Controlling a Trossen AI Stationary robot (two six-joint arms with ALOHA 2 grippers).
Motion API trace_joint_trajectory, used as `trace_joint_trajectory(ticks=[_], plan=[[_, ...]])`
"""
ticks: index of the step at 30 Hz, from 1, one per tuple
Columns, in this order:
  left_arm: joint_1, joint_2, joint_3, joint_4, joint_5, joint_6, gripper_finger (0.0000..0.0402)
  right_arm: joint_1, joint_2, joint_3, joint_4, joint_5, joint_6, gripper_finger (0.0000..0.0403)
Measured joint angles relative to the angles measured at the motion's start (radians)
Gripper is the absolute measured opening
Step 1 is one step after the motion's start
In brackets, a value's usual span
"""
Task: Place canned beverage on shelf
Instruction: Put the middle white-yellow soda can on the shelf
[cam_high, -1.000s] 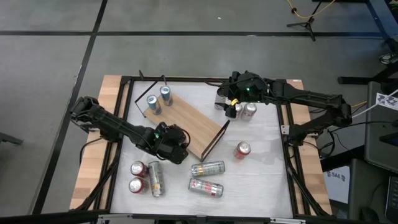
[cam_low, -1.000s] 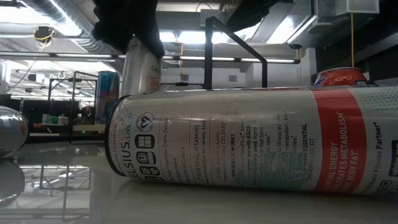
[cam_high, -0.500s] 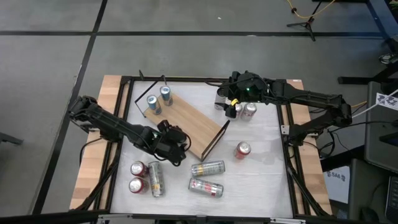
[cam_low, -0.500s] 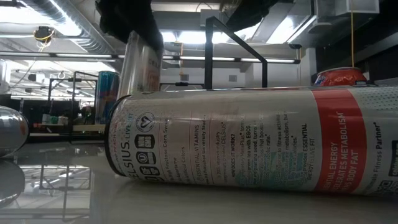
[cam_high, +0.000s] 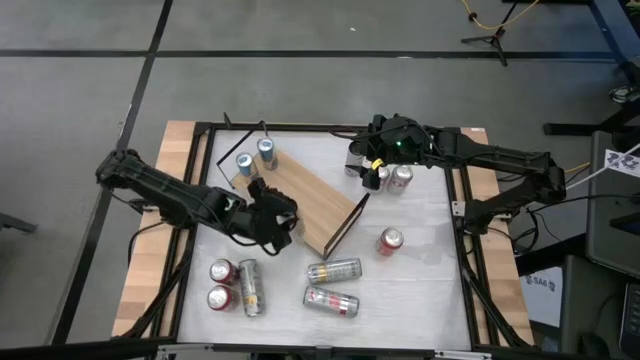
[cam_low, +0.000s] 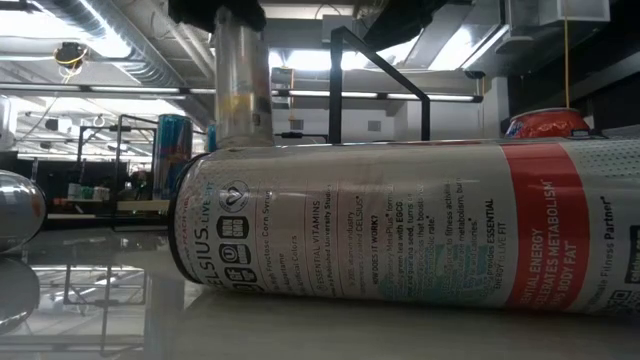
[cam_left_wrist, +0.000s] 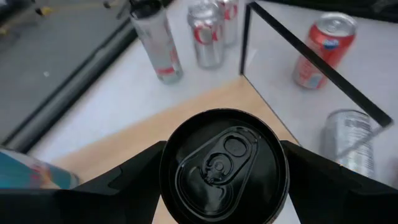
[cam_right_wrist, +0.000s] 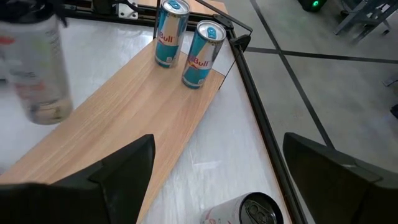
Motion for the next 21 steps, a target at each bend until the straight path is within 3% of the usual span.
trace_joint_trajectory(ticks=[12, 21], plan=[[0.157, 0.002, 0.0, 0.0, 0.065, 0.252, 0.0282, 0.0, 0.0, 0.0, 0.0, 0.0, 0.0, 0.0349], [0.246, 0.011, 0.0, 0.146, 0.156, 0.427, 0.0282, 0.0, 0.0, 0.0, 0.0, 0.0, 0.0, 0.0349]])
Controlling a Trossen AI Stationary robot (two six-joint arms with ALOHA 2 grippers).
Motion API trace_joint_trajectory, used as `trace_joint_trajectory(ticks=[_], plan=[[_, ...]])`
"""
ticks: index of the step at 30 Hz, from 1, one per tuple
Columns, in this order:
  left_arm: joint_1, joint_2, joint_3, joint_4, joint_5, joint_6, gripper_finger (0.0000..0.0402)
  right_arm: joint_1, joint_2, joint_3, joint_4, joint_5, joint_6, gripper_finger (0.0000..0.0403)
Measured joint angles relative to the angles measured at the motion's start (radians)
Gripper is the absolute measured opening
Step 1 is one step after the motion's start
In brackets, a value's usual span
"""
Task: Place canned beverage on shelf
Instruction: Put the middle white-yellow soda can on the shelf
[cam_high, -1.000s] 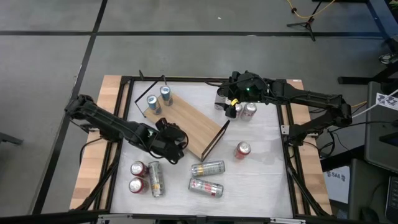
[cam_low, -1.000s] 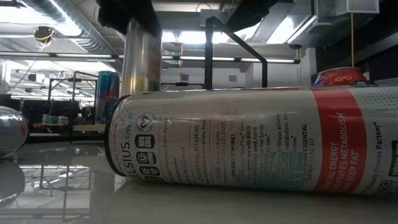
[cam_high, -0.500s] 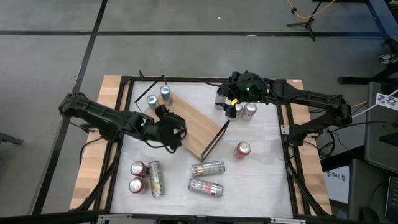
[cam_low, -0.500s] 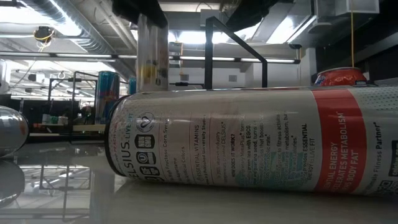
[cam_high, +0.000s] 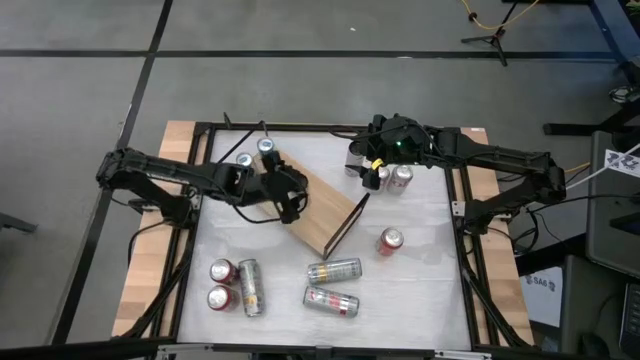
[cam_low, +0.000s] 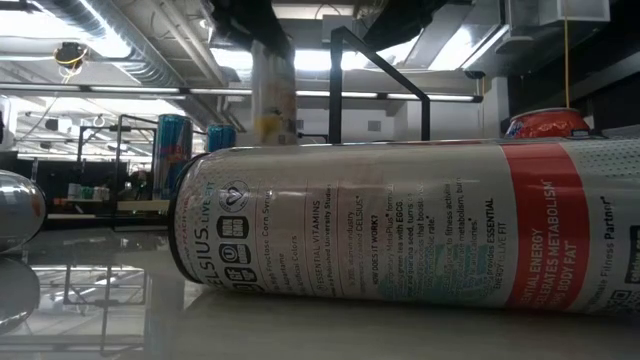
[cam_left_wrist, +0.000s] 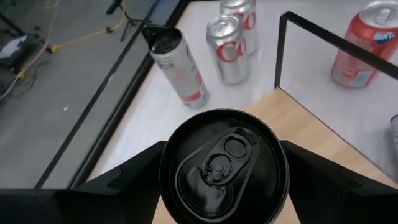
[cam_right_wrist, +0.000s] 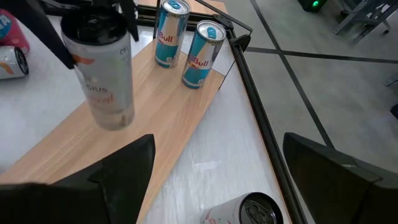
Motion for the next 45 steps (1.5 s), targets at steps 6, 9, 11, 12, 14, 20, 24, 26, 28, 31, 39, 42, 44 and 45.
trace_joint_trajectory(ticks=[6, 9, 11, 12, 14, 20, 24, 26, 28, 31, 39, 42, 44, 45], plan=[[0.041, 0.052, 0.0, 0.071, 0.111, 0.079, 0.0282, 0.0, 0.0, 0.0, 0.0, 0.0, 0.0, 0.0349], [0.055, 0.086, 0.0, 0.099, 0.161, 0.113, 0.0282, 0.0, 0.0, 0.0, 0.0, 0.0, 0.0, 0.0349], [0.064, 0.107, 0.0, 0.125, 0.19, 0.131, 0.0282, 0.0, 0.0, 0.0, 0.0, 0.0, 0.0, 0.0349], [0.066, 0.116, 0.0, 0.135, 0.203, 0.139, 0.0282, 0.0, 0.0, 0.0, 0.0, 0.0, 0.0, 0.0349], [0.072, 0.132, 0.0, 0.164, 0.223, 0.152, 0.0282, 0.0, 0.0, 0.0, 0.0, 0.0, 0.0, 0.0349], [0.075, 0.169, 0.0, 0.19, 0.247, 0.171, 0.0282, 0.0, 0.0, 0.0, 0.0, 0.0, 0.0, 0.0349], [0.075, 0.188, 0.0, 0.195, 0.246, 0.189, 0.0282, 0.0, 0.0, 0.0, 0.0, 0.0, 0.0, 0.0349], [0.075, 0.193, 0.001, 0.2, 0.245, 0.192, 0.0282, 0.0, 0.0, 0.0, -0.001, 0.0, 0.0, 0.0349], [0.075, 0.195, 0.001, 0.201, 0.245, 0.192, 0.0282, 0.0, 0.0, 0.0, 0.0, 0.0, 0.0, 0.0349], [0.075, 0.195, 0.001, 0.202, 0.241, 0.187, 0.0282, 0.0, 0.0, 0.0, 0.0, 0.0, 0.0, 0.0349], [0.075, 0.197, 0.001, 0.212, 0.226, 0.167, 0.0282, 0.0, 0.0, 0.0, 0.0, 0.0, 0.0, 0.0349], [0.075, 0.197, 0.001, 0.212, 0.226, 0.166, 0.0282, 0.0, 0.0, 0.0, 0.0, 0.0, 0.0, 0.0349], [0.075, 0.197, 0.001, 0.212, 0.226, 0.162, 0.0282, 0.0, 0.0, 0.0, 0.0, 0.0, 0.0, 0.0349], [0.075, 0.197, 0.001, 0.212, 0.226, 0.16, 0.0282, 0.0, 0.0, 0.0, 0.0, 0.0, 0.0, 0.0349]])
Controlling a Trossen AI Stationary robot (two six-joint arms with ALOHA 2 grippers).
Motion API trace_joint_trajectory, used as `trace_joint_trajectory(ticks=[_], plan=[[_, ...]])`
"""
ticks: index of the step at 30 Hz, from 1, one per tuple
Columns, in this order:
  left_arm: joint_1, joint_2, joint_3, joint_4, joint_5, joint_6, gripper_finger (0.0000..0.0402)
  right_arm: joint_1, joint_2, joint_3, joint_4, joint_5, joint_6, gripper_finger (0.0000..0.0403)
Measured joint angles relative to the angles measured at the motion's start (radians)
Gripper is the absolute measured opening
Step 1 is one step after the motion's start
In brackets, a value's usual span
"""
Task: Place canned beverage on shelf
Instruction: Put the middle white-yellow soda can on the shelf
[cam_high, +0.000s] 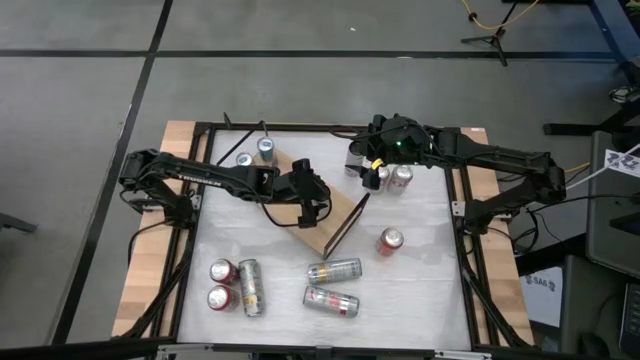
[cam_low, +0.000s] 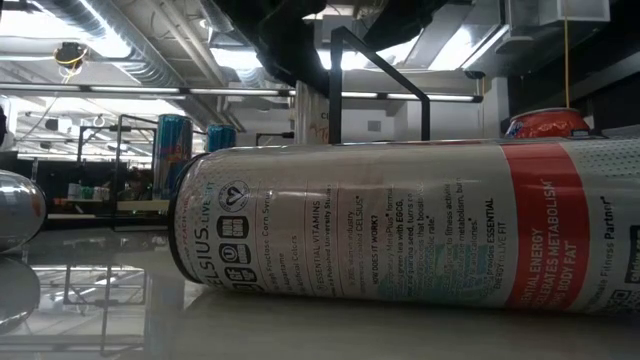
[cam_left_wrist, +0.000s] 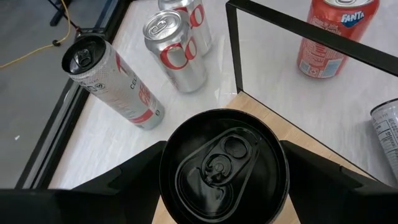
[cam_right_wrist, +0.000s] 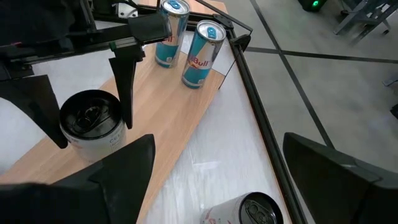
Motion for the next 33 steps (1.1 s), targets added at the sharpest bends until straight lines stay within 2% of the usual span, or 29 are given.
trace_joint_trajectory(ticks=[12, 23, 33], plan=[[0.0, 0.0, -0.001, 0.0, 0.017, 0.002, 0.0285, 0.0, 0.0, 0.0, 0.0, 0.0, 0.0, 0.0349], [0.0, 0.003, -0.003, -0.006, 0.019, -0.002, 0.0358, 0.0, 0.0, 0.0, 0.0, 0.0, 0.0, 0.0349], [-0.007, -0.024, -0.003, -0.001, 0.013, -0.026, 0.0364, 0.0, 0.0, 0.0, 0.016, 0.0, 0.0, 0.0349]])
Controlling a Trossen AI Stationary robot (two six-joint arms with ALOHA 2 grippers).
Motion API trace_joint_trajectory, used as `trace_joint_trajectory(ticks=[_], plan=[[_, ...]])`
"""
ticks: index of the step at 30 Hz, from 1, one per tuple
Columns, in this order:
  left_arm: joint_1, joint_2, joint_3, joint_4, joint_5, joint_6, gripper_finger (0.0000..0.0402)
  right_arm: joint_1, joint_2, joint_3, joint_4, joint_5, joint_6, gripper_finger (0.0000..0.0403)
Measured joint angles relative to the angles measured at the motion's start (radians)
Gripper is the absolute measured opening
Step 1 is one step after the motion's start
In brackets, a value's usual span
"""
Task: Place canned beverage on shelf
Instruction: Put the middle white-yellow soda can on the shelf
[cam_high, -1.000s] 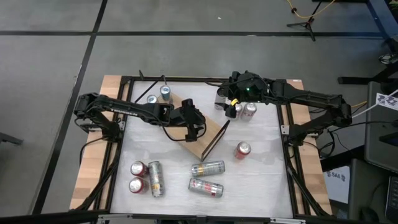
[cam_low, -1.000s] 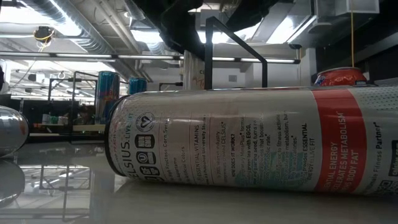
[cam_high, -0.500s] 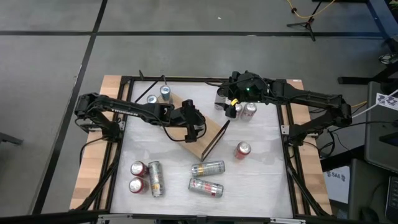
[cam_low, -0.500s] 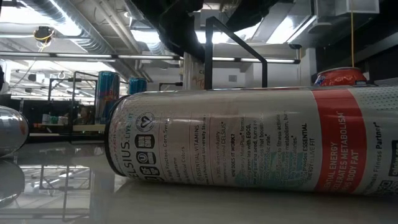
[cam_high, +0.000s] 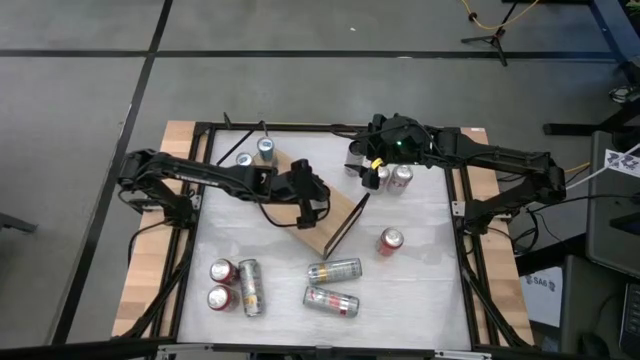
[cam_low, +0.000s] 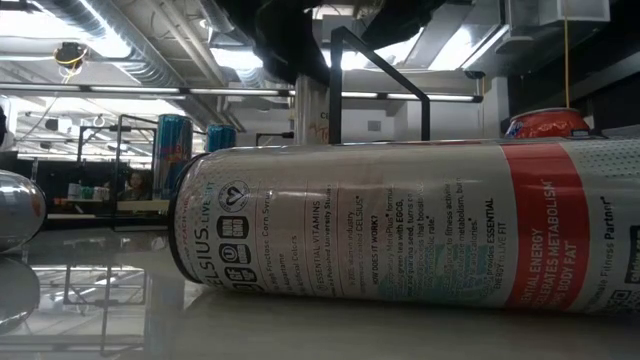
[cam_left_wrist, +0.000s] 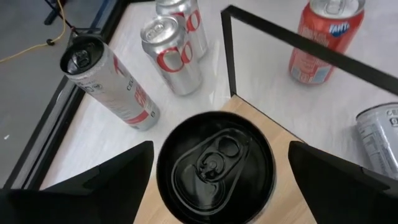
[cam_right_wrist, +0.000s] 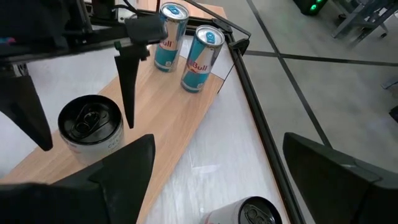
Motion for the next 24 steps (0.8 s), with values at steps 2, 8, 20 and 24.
trace_joint_trajectory(ticks=[2, 8, 20, 24], plan=[[-0.001, -0.009, 0.0, 0.0, -0.002, -0.004, 0.0364, 0.0, 0.0, 0.0, 0.0, 0.0, 0.0, 0.0349], [0.0, -0.035, 0.0, 0.011, -0.018, -0.067, 0.0364, 0.0, 0.0, 0.0, 0.0, 0.0, 0.0, 0.0349], [-0.001, -0.04, 0.002, 0.114, -0.047, -0.37, 0.0364, 0.0, 0.0, 0.0, 0.0, 0.0, 0.0, 0.0349], [-0.006, -0.04, 0.002, 0.114, -0.046, -0.395, 0.0364, 0.0, 0.0, 0.0, -0.001, 0.0, 0.0, 0.0349]])
